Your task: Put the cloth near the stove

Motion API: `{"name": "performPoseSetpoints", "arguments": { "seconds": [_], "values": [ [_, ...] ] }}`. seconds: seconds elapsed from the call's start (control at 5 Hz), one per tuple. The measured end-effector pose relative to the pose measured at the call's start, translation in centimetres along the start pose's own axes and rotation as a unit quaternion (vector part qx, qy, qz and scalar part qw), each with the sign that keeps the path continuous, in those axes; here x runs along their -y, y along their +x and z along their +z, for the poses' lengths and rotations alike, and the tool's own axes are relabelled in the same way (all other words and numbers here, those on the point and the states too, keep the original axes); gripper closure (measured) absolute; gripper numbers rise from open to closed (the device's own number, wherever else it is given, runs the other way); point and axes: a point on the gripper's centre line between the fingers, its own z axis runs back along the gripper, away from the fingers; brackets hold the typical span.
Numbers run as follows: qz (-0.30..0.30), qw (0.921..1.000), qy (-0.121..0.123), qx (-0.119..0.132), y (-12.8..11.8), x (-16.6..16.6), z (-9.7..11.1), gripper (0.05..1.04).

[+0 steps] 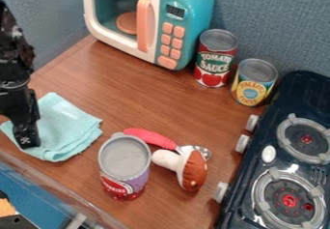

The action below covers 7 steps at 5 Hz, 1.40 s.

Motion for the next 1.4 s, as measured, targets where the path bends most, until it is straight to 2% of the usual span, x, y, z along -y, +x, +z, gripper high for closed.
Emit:
{"name": "performPoseSetpoints", "arguments": {
  "seconds": [0.2,0.6,0.8,1.0,1.2,1.4],
  "values": [
    [-0.004,0.9999,0.014,0.006,-1.2,0.8,-0.3,0.085],
    [-0.021,0.9995,0.023,0.006,-4.5,2.7,-0.6,0.084],
    [-0.027,0.9992,0.029,-0.009,-7.0,3.2,-0.5,0.084],
    [-0.035,0.9986,0.031,-0.023,-10.5,3.6,-0.4,0.084],
    [-0.064,0.9970,0.028,-0.034,-15.5,1.9,0.1,0.084],
    [-0.096,0.9940,0.028,-0.044,-19.2,-0.7,0.7,0.084]
  ]
}}
